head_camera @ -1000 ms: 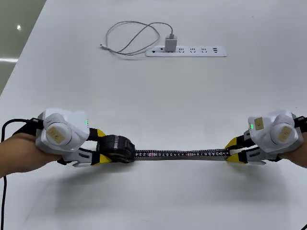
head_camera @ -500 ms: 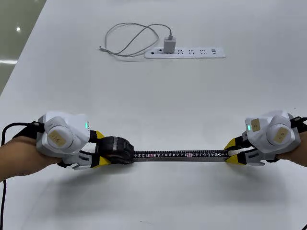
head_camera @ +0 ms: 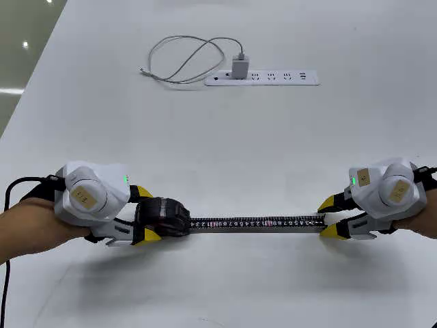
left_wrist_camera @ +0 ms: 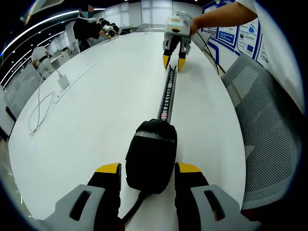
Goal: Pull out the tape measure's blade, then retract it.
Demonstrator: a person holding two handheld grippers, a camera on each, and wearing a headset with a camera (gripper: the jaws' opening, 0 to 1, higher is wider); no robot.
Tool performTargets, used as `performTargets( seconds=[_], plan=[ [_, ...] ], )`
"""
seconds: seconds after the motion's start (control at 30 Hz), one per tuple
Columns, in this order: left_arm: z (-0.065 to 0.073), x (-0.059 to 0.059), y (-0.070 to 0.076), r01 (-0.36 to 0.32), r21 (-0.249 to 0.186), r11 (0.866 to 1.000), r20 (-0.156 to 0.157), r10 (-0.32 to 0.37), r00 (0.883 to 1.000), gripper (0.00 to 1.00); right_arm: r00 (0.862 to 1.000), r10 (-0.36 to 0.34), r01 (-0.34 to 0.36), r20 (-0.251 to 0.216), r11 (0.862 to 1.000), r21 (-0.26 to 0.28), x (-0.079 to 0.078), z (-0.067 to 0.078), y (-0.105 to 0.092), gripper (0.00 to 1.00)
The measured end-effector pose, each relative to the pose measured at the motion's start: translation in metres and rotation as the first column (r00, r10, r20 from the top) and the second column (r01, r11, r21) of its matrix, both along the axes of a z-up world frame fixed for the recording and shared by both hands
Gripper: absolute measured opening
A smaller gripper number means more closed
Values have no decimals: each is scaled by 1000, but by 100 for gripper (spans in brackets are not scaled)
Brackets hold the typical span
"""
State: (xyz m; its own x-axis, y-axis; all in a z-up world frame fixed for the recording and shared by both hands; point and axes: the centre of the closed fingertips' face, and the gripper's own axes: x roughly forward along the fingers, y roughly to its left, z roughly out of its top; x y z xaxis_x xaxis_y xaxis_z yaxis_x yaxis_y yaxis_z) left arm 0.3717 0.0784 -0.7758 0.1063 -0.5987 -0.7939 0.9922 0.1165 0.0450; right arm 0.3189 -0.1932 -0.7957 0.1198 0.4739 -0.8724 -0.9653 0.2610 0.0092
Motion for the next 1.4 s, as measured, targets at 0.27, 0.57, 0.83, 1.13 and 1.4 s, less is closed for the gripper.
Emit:
performTargets(
  seconds=[0.27, 0.57, 0.83, 1.13, 1.4],
  plan=[
    [5, 3, 0, -44, -32, 999, -15, 43, 999, 43, 994, -104, 107, -36, 988, 115, 5, 11, 13, 25],
    [9, 1, 2, -39, -36, 999, -2, 39, 999, 44, 994, -103, 105, -18, 987, 119, 5, 15, 15, 26],
    [23, -2, 6, -119, -94, 989, -13, 118, 993, 46, 982, -191, 188, 0, 967, 172, 3, 29, 13, 33],
    [34, -9, 16, -226, -141, 964, -28, 225, 974, 52, 961, -275, 267, 9, 941, 208, -5, 41, 10, 44],
    [39, -14, 23, -273, -160, 949, -27, 273, 962, 57, 944, -330, 316, 29, 922, 223, -9, 49, 7, 51]
  ],
)
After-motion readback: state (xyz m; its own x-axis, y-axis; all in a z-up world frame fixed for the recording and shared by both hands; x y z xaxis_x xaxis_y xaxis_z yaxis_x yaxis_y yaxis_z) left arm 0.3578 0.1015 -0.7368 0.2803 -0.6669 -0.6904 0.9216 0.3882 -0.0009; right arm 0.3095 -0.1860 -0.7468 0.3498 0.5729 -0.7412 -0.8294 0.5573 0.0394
